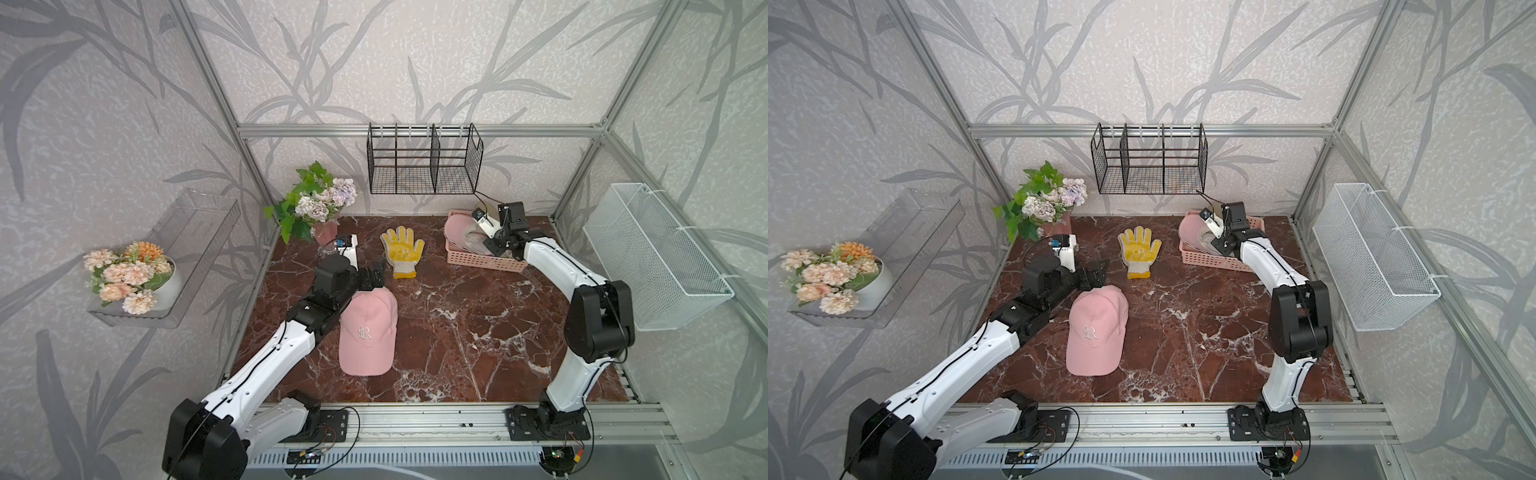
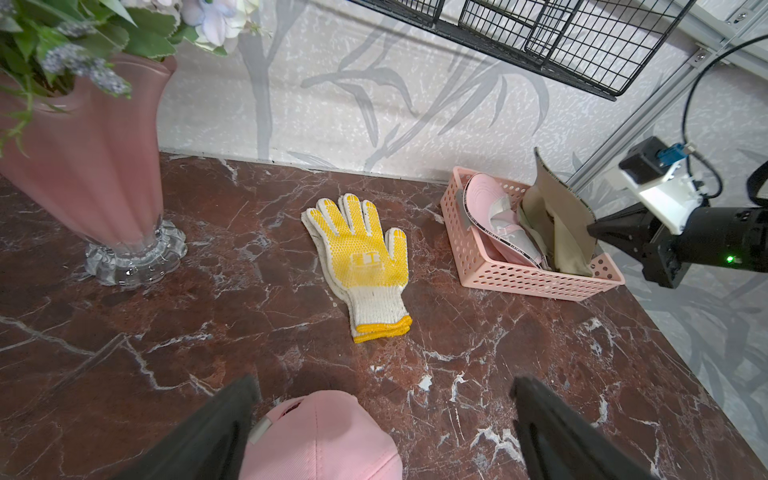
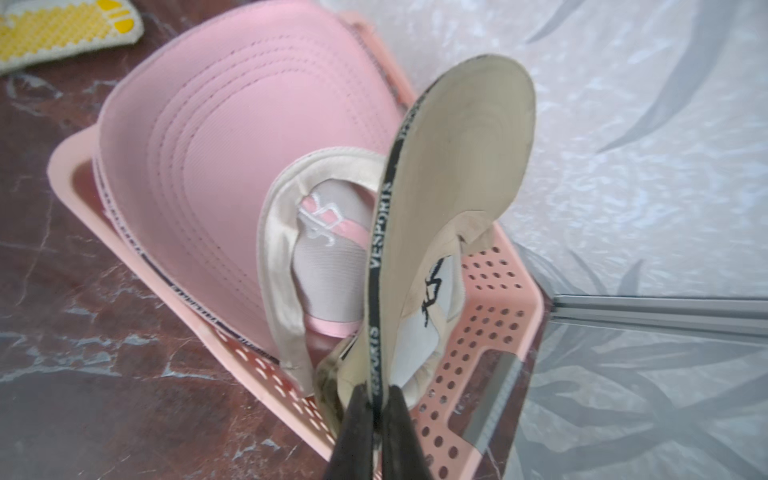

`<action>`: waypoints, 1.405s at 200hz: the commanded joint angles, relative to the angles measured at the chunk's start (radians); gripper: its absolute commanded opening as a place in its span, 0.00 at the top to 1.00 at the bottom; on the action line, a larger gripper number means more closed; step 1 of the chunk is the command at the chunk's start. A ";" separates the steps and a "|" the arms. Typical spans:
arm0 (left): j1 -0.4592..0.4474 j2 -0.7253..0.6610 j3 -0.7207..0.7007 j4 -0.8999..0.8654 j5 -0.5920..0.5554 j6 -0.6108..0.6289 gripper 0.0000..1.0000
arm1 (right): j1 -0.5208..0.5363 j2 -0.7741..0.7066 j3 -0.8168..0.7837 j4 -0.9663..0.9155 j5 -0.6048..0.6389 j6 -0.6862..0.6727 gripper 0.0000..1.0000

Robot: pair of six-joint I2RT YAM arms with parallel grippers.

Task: Turn the baseball cap inside out
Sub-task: Pick up the baseball cap from the basket, then turn over the baseball cap.

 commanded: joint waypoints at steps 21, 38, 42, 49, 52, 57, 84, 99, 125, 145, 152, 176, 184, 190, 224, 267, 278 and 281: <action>0.005 -0.017 0.000 0.038 0.043 0.072 0.00 | -0.004 -0.186 -0.014 0.131 0.013 0.021 1.00; 0.005 -0.027 0.004 0.065 0.063 0.111 0.00 | 0.006 -0.251 -0.019 0.078 -0.033 0.057 1.00; 0.005 -0.029 0.006 0.072 0.069 0.121 0.00 | 0.009 -0.266 -0.020 0.060 -0.044 0.065 1.00; 0.004 -0.029 0.009 0.086 0.083 0.142 0.00 | 0.016 -0.294 -0.021 0.032 -0.066 0.075 1.00; 0.003 -0.029 0.012 0.091 0.089 0.150 0.00 | 0.020 -0.303 -0.021 0.018 -0.072 0.080 1.00; 0.003 -0.029 0.017 0.097 0.098 0.163 0.00 | 0.025 -0.322 -0.021 -0.002 -0.079 0.085 1.00; -0.007 -0.010 0.071 0.122 0.188 0.268 0.02 | 0.078 -0.419 -0.016 -0.139 -0.144 0.111 1.00; -0.016 0.014 0.128 0.108 0.261 0.331 0.05 | 0.101 -0.466 -0.003 -0.233 -0.222 0.147 1.00; -0.097 0.053 0.243 0.032 0.255 0.531 0.03 | 0.156 -0.516 0.024 -0.386 -0.326 0.194 1.00; -0.180 0.089 0.324 -0.036 0.201 0.727 0.00 | 0.195 -0.539 0.011 -0.458 -0.357 0.230 1.00; -0.203 0.103 0.348 -0.054 0.179 0.779 0.00 | 0.205 -0.545 0.000 -0.470 -0.370 0.251 1.00; -0.250 0.143 0.417 -0.090 0.153 0.917 0.00 | 0.232 -0.561 -0.038 -0.481 -0.425 0.293 1.00; -0.255 0.148 0.427 -0.094 0.175 0.964 0.00 | 0.243 -0.560 -0.042 -0.484 -0.447 0.298 1.00; -0.261 0.152 0.432 -0.097 0.193 0.998 0.00 | 0.248 -0.559 -0.043 -0.485 -0.459 0.304 1.00; -0.293 0.197 0.479 -0.159 0.232 1.161 0.00 | 0.274 -0.526 -0.018 -0.538 -0.543 0.310 1.00; -0.296 0.275 0.567 -0.287 0.258 1.270 0.02 | 0.303 -0.489 0.014 -0.589 -0.611 0.295 1.00; -0.297 0.285 0.569 -0.293 0.273 1.292 0.05 | 0.309 -0.481 0.023 -0.596 -0.618 0.294 1.00; -0.298 0.287 0.571 -0.296 0.276 1.304 0.06 | 0.309 -0.479 0.024 -0.598 -0.620 0.295 1.00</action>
